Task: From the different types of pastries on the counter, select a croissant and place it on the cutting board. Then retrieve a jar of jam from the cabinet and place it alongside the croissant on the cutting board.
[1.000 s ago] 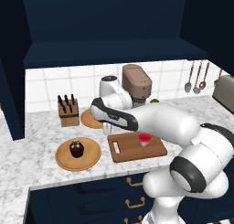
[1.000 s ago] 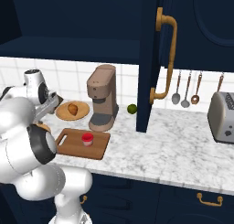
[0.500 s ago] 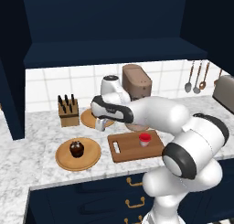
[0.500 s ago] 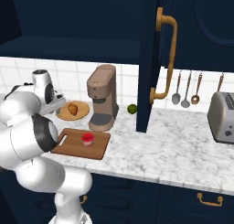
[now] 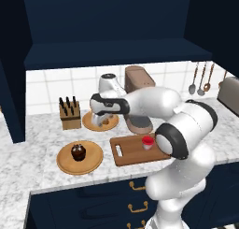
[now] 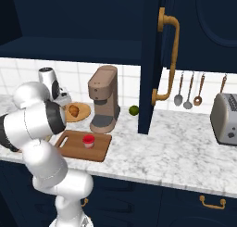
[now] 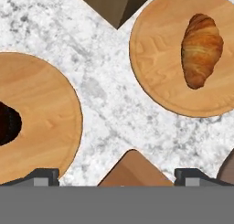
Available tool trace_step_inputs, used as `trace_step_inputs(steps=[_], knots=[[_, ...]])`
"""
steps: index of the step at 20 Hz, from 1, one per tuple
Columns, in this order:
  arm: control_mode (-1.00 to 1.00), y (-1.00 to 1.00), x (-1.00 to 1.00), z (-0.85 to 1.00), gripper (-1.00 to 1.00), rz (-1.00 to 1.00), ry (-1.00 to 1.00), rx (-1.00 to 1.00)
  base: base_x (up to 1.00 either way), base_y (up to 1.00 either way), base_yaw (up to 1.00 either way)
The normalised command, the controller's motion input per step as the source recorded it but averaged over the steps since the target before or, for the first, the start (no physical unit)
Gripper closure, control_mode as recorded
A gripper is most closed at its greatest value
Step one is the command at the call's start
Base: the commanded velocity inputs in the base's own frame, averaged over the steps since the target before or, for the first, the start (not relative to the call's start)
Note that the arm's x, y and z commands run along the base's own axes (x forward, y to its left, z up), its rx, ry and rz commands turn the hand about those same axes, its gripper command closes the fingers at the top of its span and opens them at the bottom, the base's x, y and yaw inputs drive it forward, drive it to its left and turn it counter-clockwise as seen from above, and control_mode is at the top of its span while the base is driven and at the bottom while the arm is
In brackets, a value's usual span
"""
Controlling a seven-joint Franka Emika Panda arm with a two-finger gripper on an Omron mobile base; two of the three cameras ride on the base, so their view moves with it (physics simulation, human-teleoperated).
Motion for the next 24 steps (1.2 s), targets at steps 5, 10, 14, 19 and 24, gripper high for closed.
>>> trace_step_inputs(steps=[5,10,14,19,24], knots=[[-1.0,0.0,0.71,0.0,-1.0,-0.05,0.08,0.0,0.0,0.0,0.0],[-1.0,0.0,0.68,-0.09,-1.0,-0.03,0.12,0.0,0.0,0.0,0.0],[-1.0,0.0,0.63,-0.2,-1.0,-0.04,0.16,0.0,0.0,0.0,0.0],[-1.0,0.1,0.19,-0.09,-1.0,-0.07,0.06,0.0,0.0,0.0,0.0],[-1.0,0.04,0.0,-0.06,-1.0,-0.11,-0.03,0.0,0.0,0.0,0.0]])
